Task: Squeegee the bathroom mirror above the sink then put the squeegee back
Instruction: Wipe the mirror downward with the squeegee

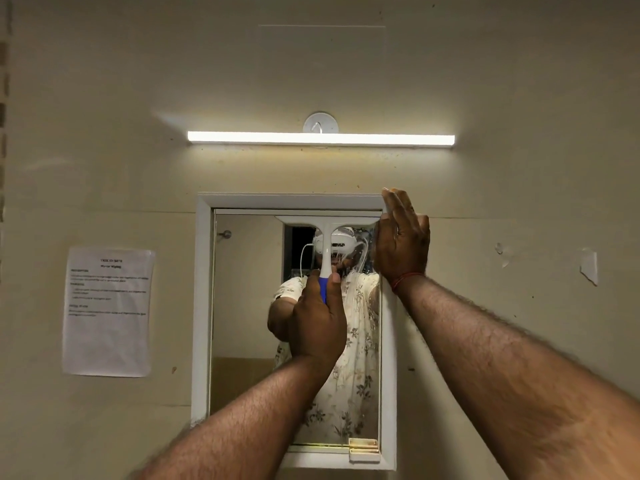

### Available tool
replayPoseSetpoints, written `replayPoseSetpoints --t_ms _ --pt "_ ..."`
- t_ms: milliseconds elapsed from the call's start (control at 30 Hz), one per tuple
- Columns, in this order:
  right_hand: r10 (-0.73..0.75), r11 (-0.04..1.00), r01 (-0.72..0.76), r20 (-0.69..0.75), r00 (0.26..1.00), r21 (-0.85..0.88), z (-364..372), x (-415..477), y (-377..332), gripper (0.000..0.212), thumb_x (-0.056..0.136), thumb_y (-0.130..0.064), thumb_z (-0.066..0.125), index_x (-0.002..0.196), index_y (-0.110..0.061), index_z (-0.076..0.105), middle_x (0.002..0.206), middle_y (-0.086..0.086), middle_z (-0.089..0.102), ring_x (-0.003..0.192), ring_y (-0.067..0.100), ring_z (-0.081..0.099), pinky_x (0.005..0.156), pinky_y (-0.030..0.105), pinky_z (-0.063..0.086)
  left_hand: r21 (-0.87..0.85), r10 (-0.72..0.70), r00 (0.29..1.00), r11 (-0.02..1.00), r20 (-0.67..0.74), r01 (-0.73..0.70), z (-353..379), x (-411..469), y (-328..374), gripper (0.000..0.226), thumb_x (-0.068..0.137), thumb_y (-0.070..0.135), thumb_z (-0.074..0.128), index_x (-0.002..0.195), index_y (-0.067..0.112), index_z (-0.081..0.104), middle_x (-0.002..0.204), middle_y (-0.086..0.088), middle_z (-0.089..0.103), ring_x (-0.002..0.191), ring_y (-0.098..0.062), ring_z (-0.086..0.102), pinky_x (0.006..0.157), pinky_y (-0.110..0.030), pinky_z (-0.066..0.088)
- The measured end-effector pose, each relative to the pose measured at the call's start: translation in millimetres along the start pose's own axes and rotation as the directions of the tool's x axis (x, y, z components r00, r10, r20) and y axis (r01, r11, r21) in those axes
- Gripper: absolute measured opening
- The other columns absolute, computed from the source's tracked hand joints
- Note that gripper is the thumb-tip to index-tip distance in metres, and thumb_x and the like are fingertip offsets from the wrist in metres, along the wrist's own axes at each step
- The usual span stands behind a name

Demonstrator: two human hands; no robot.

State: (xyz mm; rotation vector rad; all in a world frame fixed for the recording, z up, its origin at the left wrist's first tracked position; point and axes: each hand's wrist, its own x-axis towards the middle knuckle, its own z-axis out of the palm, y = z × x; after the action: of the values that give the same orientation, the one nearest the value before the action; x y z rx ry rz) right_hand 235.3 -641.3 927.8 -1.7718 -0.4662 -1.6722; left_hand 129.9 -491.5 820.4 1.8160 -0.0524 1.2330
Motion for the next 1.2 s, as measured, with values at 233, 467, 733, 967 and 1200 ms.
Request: replayPoseSetpoints --t_ms 233,467,733,967,1200 --pt "-0.006 0.999 0.006 0.008 1.0 -0.047 3 0 1 0.048 0.117 -0.034 0.037 0.164 -0.034 0.047 0.17 -0.004 0.048 0.155 0.019 0.044 0.116 0.013 0.015 0.015 0.013 1.0 1.0 0.027 -0.014 -3 2 1 0.086 0.1 0.073 0.02 0.139 0.01 0.062 0.09 0.005 0.061 0.079 -0.013 0.059 0.059 -0.012 0.034" --pt "-0.016 0.999 0.015 -0.016 1.0 -0.033 4 -2 6 0.049 0.118 -0.037 0.035 0.165 -0.034 0.046 0.171 -0.005 0.047 0.156 0.021 0.043 0.119 0.032 0.033 0.095 0.022 0.999 0.995 0.037 -0.025 0 2 -2 0.066 0.111 0.062 0.031 0.137 0.01 0.063 0.081 0.011 0.055 0.071 -0.007 0.055 0.055 -0.007 0.03" --pt "-0.01 0.995 0.01 -0.001 1.0 -0.098 11 -1 17 0.049 0.119 -0.044 0.031 0.167 -0.04 0.04 0.172 -0.012 0.043 0.153 0.018 0.045 0.11 0.008 0.015 0.136 0.045 0.999 0.99 0.02 -0.048 9 -4 -6 0.059 0.113 0.059 0.034 0.141 0.015 0.065 0.091 0.006 0.059 0.08 -0.009 0.054 0.058 -0.006 0.033" --pt "0.068 0.998 -0.068 -0.04 0.997 0.009 1 -24 3 0.053 0.117 -0.037 0.035 0.17 -0.043 0.035 0.163 -0.008 0.056 0.117 0.012 0.045 0.095 0.034 0.047 0.056 -0.017 0.999 0.998 0.041 0.014 12 -15 -7 0.064 0.112 0.062 0.036 0.153 0.017 0.055 0.108 -0.01 0.07 0.099 -0.025 0.068 0.078 -0.032 0.047" --pt "0.203 0.979 -0.202 -0.021 0.979 0.036 4 -42 10 0.056 0.117 -0.039 0.041 0.17 -0.046 0.025 0.122 -0.002 0.056 0.112 0.019 0.052 0.104 0.046 0.054 -0.005 -0.021 0.998 1.0 0.06 0.022 14 -28 -24 0.071 0.109 0.07 0.03 0.146 0.016 0.058 0.098 -0.002 0.062 0.091 -0.024 0.068 0.075 -0.037 0.06"
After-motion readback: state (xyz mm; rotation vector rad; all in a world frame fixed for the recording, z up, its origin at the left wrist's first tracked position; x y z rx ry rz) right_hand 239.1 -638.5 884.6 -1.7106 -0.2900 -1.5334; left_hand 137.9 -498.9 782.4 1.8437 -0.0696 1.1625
